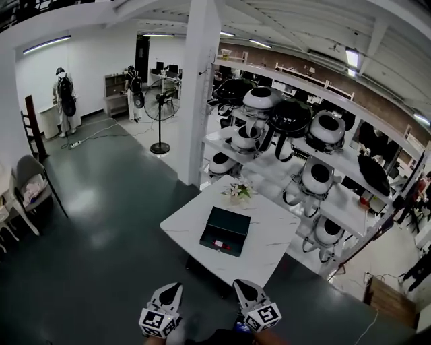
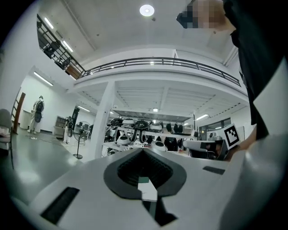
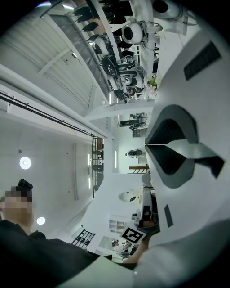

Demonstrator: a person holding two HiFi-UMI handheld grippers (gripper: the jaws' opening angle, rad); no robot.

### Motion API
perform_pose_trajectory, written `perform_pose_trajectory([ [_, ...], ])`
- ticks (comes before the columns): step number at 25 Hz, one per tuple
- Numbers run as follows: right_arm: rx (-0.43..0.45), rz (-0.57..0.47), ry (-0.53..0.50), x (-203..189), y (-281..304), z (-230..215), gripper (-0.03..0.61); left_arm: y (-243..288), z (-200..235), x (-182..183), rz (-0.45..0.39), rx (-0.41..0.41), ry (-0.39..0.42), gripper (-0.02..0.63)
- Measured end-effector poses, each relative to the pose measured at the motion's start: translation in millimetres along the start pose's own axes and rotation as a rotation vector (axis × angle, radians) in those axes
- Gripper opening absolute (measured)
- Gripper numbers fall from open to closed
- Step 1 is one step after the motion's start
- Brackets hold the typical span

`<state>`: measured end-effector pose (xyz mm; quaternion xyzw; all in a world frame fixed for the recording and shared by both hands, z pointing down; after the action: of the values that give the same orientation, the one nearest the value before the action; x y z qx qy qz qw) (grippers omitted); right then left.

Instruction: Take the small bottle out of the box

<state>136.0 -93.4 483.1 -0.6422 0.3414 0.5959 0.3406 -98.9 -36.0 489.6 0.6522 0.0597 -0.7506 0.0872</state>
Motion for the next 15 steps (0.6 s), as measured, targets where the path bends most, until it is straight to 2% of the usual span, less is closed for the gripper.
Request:
perform_pose_trajectory([
  [5,-0.055,0.034,0.022,-11,25,-19,0.034,32,26,-3,0.016,-0.038,-0.056,0.012],
  [15,-0.146,0.015,0.054,-24,90,-90,0.034,122,70,4,0.069,-0.107,0.03,0.012],
])
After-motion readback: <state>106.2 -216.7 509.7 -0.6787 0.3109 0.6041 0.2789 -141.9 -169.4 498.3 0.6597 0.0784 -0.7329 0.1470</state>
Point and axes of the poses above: the fingertips, and each gripper's own axes: y forward along the fingers, z to its left, x out of its top, the point moved 5 cm from there along -y, backward along the fingers, and after that the axes turned 10 degrees about x, right-handed, at the moved point
